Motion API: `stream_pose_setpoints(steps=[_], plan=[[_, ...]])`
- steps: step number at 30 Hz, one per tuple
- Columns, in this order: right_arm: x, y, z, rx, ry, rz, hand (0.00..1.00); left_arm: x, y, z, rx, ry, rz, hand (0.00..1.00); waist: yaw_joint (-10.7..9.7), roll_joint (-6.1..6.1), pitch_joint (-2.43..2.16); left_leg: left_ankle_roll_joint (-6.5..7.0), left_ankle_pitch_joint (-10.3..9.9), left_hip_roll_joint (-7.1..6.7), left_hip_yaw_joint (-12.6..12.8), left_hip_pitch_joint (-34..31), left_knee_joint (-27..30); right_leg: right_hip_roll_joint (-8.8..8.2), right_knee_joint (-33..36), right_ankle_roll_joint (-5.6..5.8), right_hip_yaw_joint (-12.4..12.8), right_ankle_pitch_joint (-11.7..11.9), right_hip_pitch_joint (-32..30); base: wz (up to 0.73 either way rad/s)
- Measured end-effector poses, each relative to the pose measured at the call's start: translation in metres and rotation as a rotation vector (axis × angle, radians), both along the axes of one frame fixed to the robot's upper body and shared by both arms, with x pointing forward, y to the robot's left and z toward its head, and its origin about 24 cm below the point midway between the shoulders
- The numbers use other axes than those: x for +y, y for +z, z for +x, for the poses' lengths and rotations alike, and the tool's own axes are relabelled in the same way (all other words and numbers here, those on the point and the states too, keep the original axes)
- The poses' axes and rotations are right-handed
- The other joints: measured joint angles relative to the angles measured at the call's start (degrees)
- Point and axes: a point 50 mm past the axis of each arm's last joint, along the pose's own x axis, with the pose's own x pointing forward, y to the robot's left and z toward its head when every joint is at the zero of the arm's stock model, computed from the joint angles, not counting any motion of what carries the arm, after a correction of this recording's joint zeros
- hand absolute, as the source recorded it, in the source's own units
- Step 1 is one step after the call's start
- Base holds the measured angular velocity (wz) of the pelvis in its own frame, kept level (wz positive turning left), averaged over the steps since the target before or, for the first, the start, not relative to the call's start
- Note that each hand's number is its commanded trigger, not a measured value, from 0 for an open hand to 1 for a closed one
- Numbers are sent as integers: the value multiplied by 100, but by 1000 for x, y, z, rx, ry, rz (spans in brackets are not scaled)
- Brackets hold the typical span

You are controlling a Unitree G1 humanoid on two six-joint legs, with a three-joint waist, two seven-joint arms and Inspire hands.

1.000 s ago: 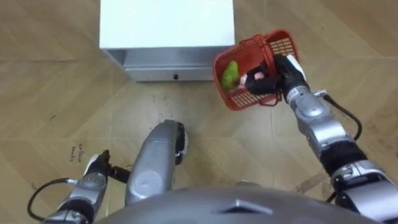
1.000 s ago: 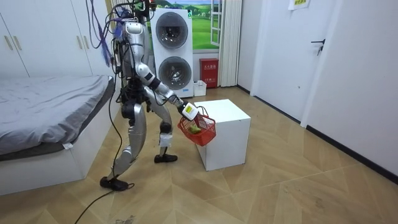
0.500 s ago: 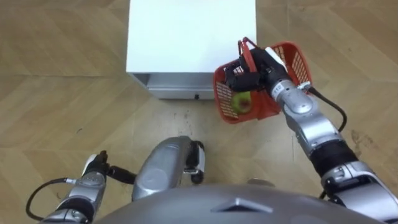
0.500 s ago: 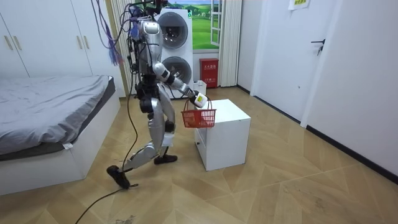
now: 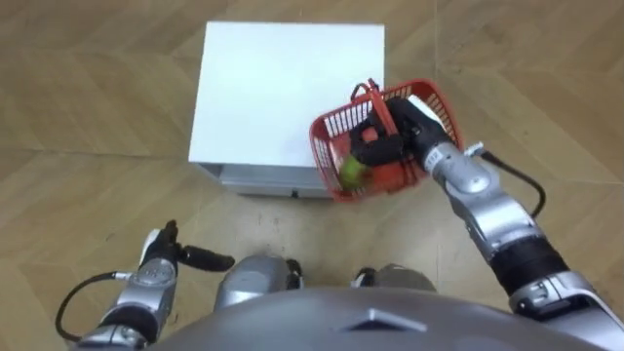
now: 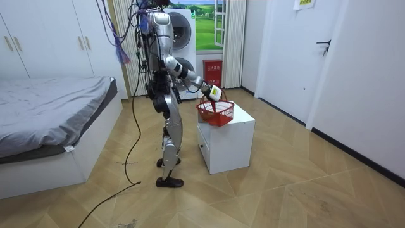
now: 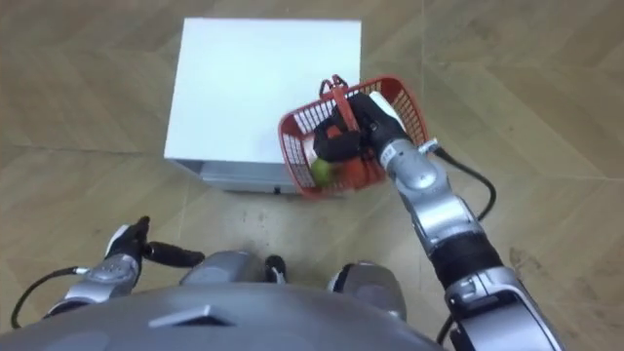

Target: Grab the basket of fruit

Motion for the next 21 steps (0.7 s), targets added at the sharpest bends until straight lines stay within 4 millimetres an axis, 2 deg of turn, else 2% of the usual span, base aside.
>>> stream_pose_setpoints(steps=[2, 5, 9, 16, 21], plan=[[2, 4, 2, -15, -2, 27, 100, 0, -2, -11, 25, 8, -1, 0, 15, -71, -3, -32, 18, 31, -102, 149, -127, 59, -241, -11, -128, 18, 262, 28], [4, 3, 1, -9, 4, 30, 100, 0, -2, -12, 26, 9, 1, 0, 85, -147, 4, -49, 28, 46, -158, 264, -274, 119, -491, -10, -206, 36, 469, 20], [8, 1, -2, -4, 22, 35, 100, 0, -1, -11, 10, 9, 2, 0, 73, -186, 24, -49, 28, 27, -238, 349, -340, 161, -736, 11, -334, 92, 681, 13], [10, 3, 0, -30, 1, 34, 100, 6, 1, -10, -15, 14, 11, 0, 161, -324, 71, -49, 29, 14, -342, 443, -518, 181, -834, 31, -344, 105, 732, 3], [12, 11, 9, -76, -2, 36, 100, 7, 1, -11, -22, 15, -4, 0, 244, -343, 67, -49, 29, 6, -406, 440, -577, 189, -897, 31, -353, 105, 740, 3]])
